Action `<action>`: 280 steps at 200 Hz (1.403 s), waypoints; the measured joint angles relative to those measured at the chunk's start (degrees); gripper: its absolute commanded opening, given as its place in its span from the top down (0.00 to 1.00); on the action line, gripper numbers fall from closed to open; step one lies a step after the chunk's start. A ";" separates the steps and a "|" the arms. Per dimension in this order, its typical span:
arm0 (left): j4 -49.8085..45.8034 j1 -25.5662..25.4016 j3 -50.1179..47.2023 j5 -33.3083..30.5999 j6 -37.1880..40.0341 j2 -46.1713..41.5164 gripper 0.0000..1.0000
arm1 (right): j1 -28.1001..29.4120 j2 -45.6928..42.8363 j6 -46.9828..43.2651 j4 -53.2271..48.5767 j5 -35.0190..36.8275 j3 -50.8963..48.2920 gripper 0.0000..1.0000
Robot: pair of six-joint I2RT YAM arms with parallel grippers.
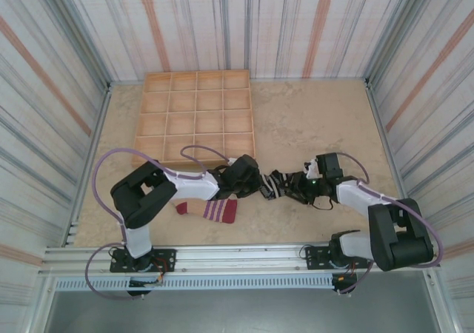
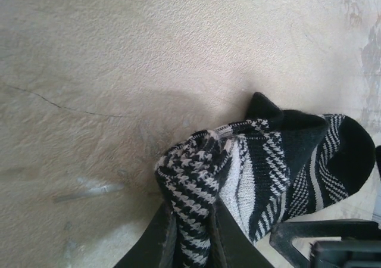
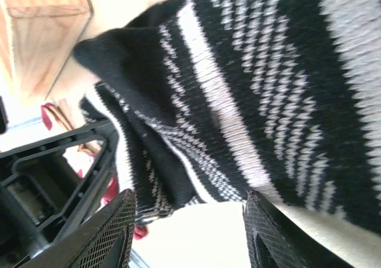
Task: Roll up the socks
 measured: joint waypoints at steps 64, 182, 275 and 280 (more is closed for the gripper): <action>-0.92 -0.13 -2.62 -2.12 0.61 -2.93 1.00 | 0.02 8.15 -1.40 5.51 0.35 4.02 0.49; -17.97 -8.39 -3.65 -18.78 -10.27 -9.97 1.00 | 8.63 14.10 -3.23 11.54 4.37 9.86 0.48; -29.11 -9.84 -2.43 -21.92 -17.25 -11.43 1.00 | 27.26 -10.93 -14.05 10.93 22.27 -1.64 0.40; -29.57 -9.84 -2.25 -21.79 -17.35 -11.43 1.00 | 28.79 -12.00 -14.43 11.04 23.85 -2.80 0.40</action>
